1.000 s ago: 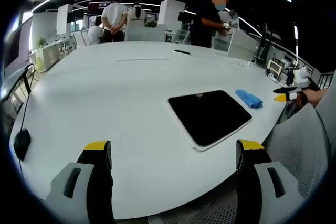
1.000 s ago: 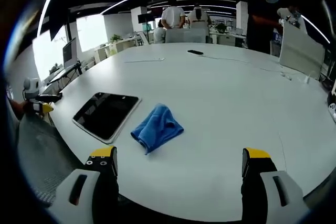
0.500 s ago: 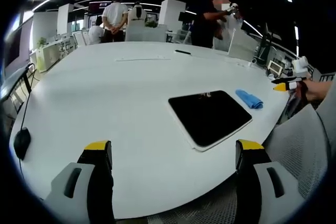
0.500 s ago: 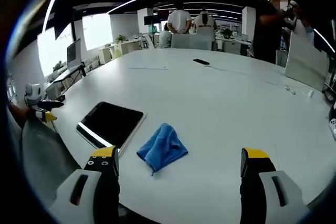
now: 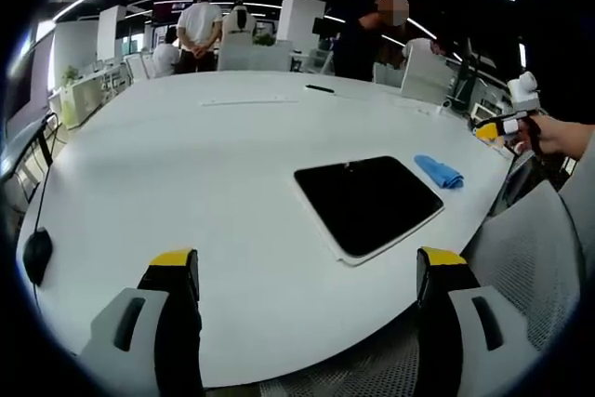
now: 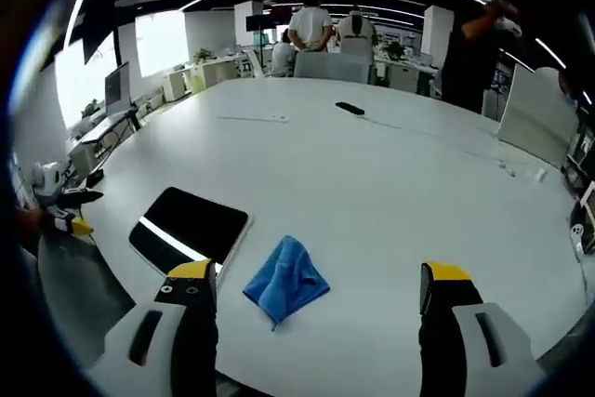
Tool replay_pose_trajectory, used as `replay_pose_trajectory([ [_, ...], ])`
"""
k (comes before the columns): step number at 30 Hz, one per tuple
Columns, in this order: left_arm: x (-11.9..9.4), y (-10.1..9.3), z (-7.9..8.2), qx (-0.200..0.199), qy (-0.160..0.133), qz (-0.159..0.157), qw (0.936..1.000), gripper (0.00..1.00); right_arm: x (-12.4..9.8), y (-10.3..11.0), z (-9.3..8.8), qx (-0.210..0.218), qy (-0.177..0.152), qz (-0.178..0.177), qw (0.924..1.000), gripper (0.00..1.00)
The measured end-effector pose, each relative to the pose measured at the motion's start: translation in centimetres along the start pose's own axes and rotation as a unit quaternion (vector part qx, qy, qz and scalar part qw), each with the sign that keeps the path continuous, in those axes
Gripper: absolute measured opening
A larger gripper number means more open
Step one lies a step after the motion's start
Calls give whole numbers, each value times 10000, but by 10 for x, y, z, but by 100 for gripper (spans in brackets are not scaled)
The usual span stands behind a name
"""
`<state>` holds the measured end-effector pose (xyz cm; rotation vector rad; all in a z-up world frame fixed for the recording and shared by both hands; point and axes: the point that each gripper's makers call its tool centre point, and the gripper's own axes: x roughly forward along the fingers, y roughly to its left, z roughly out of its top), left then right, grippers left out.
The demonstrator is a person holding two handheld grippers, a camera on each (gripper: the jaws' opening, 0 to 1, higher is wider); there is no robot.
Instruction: Wipe the mirror surface with the cleaning cloth until all visible marks leave the cleaned area.
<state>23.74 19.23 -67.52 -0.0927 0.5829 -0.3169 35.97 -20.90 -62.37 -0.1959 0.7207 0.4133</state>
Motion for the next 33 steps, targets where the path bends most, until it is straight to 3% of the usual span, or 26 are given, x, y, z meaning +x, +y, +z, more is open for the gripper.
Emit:
replay_pose_trajectory([
  [4,-1,-1,3,-14,-62,-1,10000,96,11,10,3,-129,123,121,9998,80],
  [10,-1,0,3,-37,-74,8,10000,96,42,29,-19,-94,560,385,9976,62],
  [15,0,0,1,-37,-45,-18,10000,95,64,41,-45,361,957,605,9929,41],
  [20,0,-2,1,-43,-16,-62,10000,95,71,46,-53,542,1102,726,9898,24],
  [28,1,-3,-1,-61,21,-101,9999,94,84,50,-59,488,1237,665,9889,18],
  [30,2,-4,-3,-14,88,-124,9999,94,92,42,-63,774,1297,351,9879,17],
  [33,2,-4,-4,-5,115,-146,9998,94,96,50,-66,873,1363,350,9862,13],
])
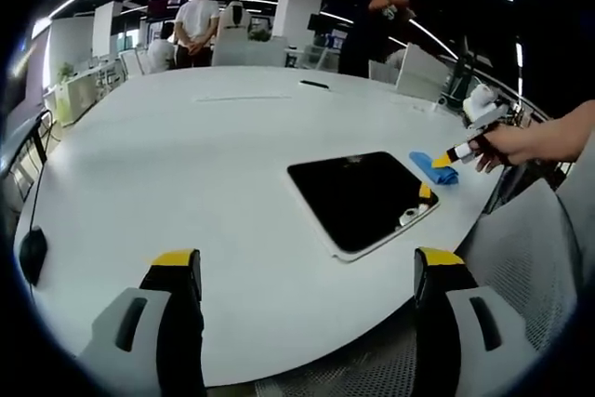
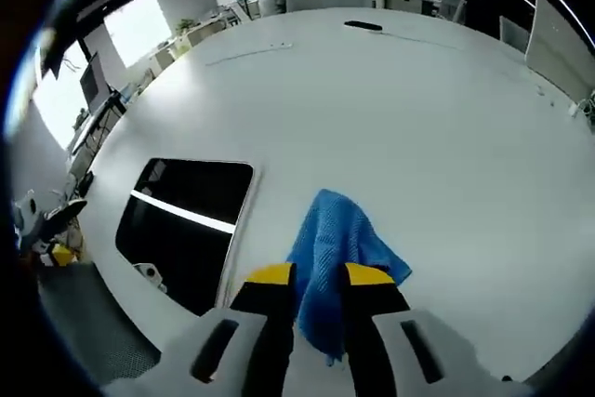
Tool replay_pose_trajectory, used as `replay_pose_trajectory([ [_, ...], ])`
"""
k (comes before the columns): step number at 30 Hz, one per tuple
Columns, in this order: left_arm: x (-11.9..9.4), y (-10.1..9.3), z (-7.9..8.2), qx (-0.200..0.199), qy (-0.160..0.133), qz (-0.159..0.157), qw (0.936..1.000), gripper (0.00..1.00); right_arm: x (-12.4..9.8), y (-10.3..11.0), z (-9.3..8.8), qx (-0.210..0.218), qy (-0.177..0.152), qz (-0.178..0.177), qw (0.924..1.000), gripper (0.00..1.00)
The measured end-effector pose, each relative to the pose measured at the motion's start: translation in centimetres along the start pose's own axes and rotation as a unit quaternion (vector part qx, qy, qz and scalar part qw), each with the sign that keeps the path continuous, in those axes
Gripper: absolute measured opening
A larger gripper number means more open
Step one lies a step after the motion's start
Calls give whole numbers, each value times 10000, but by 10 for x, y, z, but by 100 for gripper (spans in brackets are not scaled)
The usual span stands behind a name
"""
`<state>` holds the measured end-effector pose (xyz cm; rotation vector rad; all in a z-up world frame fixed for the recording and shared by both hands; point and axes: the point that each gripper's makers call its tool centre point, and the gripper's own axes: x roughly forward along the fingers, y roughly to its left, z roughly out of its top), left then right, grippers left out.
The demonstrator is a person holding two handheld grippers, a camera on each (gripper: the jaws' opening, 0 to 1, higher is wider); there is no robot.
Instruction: Wipe the mirror surface with the cleaning cloth until all visible marks leave the cleaned area.
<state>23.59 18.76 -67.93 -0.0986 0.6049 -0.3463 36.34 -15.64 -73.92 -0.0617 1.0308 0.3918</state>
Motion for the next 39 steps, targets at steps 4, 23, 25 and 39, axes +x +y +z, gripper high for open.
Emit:
replay_pose_trajectory([
  [4,-1,4,1,-41,-48,69,10000,94,4,-3,-6,-482,224,-378,9979,3],
  [23,2,1,-3,17,-7,-78,10000,93,1,-4,0,-506,614,-259,9965,1],
  [25,3,0,-4,7,13,-95,10000,94,-1,-4,10,-333,514,-258,9978,1],
  [39,3,-1,-2,-26,-24,-101,9999,96,-8,41,64,-206,385,97,9990,0],
])
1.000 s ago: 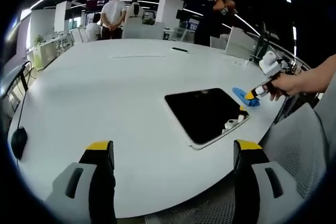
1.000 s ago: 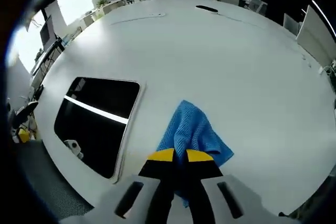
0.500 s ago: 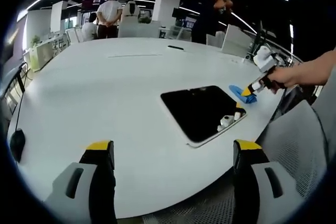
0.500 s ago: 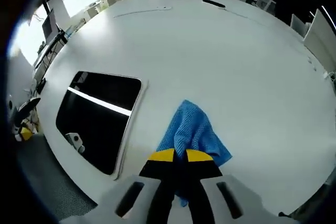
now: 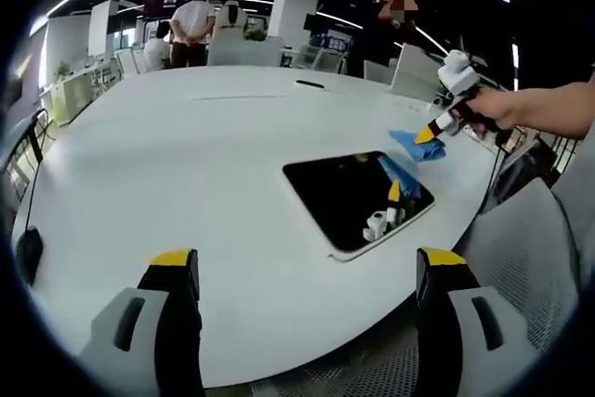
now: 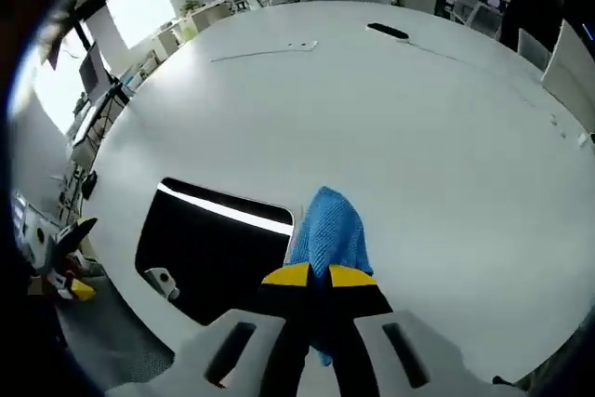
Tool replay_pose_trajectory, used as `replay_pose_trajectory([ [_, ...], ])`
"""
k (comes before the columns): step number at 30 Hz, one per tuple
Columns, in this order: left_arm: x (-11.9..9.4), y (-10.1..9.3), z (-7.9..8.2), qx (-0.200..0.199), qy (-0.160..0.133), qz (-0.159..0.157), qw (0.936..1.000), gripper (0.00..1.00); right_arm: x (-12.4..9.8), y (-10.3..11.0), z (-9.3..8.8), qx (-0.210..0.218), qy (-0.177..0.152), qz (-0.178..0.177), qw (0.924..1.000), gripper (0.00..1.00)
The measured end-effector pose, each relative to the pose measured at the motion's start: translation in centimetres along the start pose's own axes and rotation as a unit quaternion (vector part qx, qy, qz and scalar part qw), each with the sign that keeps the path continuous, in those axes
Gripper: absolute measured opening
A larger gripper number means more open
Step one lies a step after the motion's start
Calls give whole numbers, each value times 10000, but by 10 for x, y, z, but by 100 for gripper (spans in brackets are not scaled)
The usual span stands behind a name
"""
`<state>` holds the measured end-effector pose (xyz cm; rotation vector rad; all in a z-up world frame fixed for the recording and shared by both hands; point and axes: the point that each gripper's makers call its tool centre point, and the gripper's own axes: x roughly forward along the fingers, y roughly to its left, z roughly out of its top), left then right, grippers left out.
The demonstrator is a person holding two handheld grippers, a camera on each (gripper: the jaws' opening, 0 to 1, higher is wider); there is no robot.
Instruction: Wipe the mirror surface with the cleaning cloth until all visible marks leave the cleaned area.
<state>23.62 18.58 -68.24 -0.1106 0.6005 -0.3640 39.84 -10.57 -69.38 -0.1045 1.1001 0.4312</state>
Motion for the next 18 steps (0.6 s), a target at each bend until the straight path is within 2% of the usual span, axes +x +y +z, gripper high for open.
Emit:
replay_pose_trajectory([
  [3,-1,0,3,-28,-82,-2,10000,96,4,10,7,-12,-13,115,9999,0],
  [10,0,-5,2,30,20,-78,10000,96,22,34,15,-108,148,307,9994,0],
  [18,0,-3,2,-9,3,-57,10000,95,49,51,2,-272,499,311,9979,0],
])
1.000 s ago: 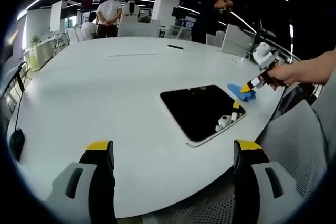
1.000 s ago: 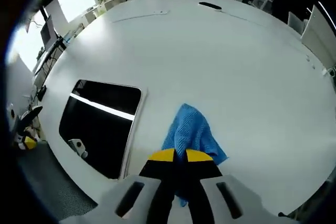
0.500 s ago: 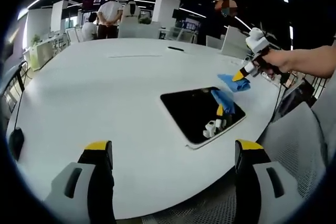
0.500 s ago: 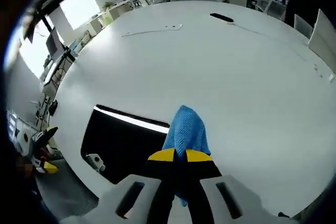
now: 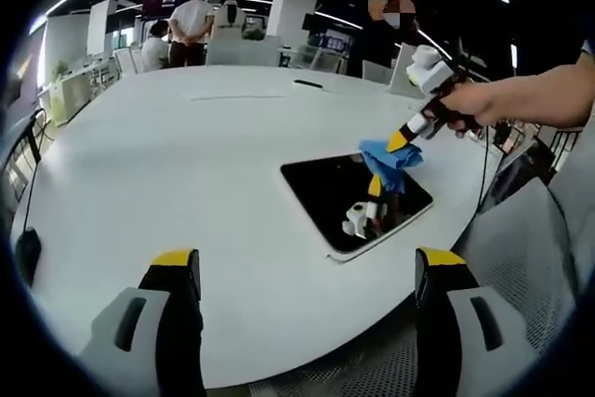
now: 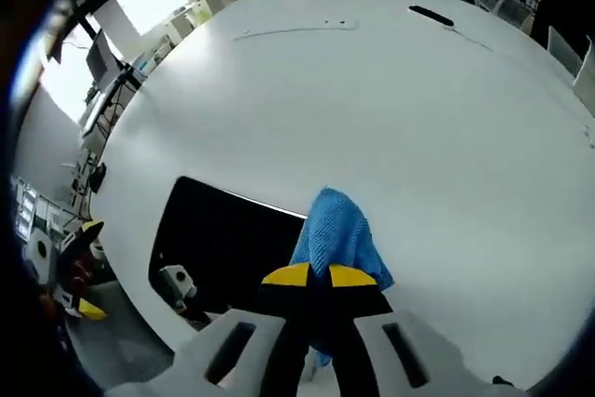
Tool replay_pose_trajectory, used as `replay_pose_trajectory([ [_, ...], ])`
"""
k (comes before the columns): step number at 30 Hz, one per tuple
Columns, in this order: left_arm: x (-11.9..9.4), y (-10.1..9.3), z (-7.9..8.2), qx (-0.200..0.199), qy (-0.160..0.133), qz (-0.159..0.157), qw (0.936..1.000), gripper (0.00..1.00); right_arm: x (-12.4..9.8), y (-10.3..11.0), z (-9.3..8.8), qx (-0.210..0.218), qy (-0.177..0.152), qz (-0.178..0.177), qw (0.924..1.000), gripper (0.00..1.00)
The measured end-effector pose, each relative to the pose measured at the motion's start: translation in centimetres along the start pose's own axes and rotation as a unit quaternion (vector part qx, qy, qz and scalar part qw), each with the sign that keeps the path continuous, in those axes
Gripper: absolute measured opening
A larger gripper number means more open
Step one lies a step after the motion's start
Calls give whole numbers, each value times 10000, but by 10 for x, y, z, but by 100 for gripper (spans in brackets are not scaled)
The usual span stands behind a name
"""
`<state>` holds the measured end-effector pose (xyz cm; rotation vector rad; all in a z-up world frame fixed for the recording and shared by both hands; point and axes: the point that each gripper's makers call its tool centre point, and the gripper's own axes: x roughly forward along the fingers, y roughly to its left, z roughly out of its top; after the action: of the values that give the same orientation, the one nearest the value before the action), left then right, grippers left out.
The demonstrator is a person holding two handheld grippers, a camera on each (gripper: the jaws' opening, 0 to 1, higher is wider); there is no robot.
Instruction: Wipe the mirror surface with the cleaning cloth until all visible marks leave the cleaned area.
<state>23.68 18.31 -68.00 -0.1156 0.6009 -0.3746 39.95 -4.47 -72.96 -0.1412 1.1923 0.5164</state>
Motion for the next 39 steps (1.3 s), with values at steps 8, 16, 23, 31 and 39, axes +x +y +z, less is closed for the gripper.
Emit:
replay_pose_trajectory([
  [8,1,2,-2,-11,-5,-9,10000,95,9,12,-1,-26,22,20,10000,0],
  [16,2,-1,-4,19,56,-98,9999,95,12,29,2,-88,-1,119,9999,0],
  [23,3,-4,-6,62,107,-140,9998,95,17,46,8,-228,14,162,9996,0],
  [31,3,-6,-7,66,138,-185,9997,96,22,62,13,-345,29,254,9991,0],
  [39,4,-5,-7,68,125,-204,9997,95,28,85,17,-430,53,349,9985,0],
])
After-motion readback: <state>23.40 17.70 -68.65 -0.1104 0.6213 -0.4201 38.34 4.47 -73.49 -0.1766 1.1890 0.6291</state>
